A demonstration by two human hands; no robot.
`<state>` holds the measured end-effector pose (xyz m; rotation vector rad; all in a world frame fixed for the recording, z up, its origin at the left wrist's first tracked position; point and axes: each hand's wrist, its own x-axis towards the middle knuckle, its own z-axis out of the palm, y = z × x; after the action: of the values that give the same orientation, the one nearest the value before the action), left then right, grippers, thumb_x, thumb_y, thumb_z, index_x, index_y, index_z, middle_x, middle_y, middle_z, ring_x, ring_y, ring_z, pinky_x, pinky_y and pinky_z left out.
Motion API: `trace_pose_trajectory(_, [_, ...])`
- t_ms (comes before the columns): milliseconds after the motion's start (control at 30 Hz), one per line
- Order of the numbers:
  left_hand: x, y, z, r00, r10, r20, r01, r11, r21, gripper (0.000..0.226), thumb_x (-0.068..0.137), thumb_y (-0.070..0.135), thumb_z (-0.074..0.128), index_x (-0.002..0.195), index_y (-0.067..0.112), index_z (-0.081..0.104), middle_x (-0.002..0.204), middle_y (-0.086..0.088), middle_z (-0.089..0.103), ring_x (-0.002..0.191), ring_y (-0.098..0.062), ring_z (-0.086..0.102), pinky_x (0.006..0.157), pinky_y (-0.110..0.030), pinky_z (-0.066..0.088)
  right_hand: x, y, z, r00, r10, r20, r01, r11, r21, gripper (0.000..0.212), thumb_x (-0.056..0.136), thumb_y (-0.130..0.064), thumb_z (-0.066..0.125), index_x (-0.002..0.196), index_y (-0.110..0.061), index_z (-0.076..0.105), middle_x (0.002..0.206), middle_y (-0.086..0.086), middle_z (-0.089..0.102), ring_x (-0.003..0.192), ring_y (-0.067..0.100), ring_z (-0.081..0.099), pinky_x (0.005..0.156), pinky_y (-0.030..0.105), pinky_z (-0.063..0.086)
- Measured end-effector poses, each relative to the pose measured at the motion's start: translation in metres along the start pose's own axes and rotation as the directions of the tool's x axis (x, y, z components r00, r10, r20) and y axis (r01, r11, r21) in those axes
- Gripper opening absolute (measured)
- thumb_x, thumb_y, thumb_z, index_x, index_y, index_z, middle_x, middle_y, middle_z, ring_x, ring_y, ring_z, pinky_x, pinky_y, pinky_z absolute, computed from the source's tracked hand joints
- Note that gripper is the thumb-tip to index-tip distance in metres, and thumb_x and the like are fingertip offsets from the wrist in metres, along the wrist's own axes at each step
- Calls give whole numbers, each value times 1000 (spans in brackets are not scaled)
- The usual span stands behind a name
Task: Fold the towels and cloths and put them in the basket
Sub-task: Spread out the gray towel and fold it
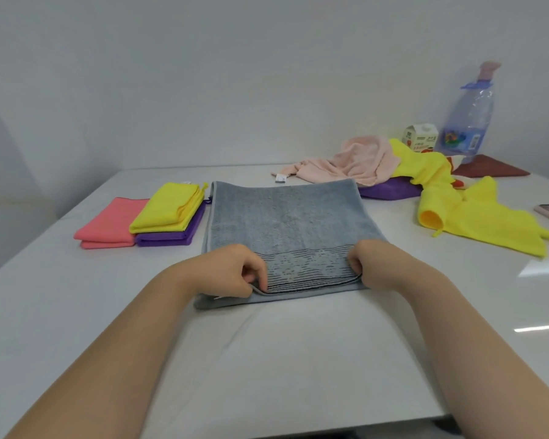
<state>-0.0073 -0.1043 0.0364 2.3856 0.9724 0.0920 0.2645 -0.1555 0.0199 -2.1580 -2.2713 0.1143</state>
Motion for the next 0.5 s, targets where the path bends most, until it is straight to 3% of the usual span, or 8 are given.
trace_pose_trajectory(133, [-2, 1, 0, 995, -3, 95, 5, 1000, -25, 26, 75, 1, 63, 81, 26, 67, 57, 10, 50, 53, -5, 45, 56, -19, 39, -2, 0, -3, 999, -10, 33, 11, 1000, -16, 29, 71, 3, 52, 60, -22, 42, 68, -6, 44, 65, 13, 42, 51, 20, 31])
trace_pose_trajectory(200, [-2, 3, 1, 994, -9, 111, 14, 999, -45, 11, 77, 17, 74, 82, 23, 66, 57, 12, 51, 55, -5, 47, 58, -21, 39, -5, 0, -5, 998, -28, 60, 29, 1000, -8, 30, 72, 2, 53, 62, -24, 41, 71, -8, 43, 71, 15, 43, 53, 20, 30])
trace_pose_trajectory(267, [1, 4, 4, 996, -22, 91, 20, 1000, 18, 16, 75, 29, 78, 81, 26, 63, 55, 14, 51, 54, -3, 47, 56, -20, 39, -8, 2, -4, 999, -17, 45, 15, 999, 47, 30, 71, 3, 52, 63, -24, 42, 75, -9, 43, 72, 13, 43, 54, 20, 31])
trace_pose_trajectory(400, [9, 2, 11, 991, -3, -130, 22, 990, 138, 14, 79, 23, 72, 76, 29, 60, 64, 11, 56, 58, -1, 50, 58, -18, 41, -4, 5, -1, 992, 47, -115, -36, 995, 96, 32, 69, 4, 51, 60, -24, 38, 77, -5, 41, 77, 18, 43, 58, 22, 32])
trace_pose_trajectory(500, [11, -4, 11, 966, 10, -260, 44, 979, 201, 9, 80, 22, 69, 80, 28, 63, 75, 9, 60, 71, -7, 55, 68, -28, 48, -2, 6, 2, 986, 63, -157, -56, 997, 50, 36, 71, 1, 54, 59, -27, 34, 80, -5, 40, 84, 19, 44, 69, 27, 36])
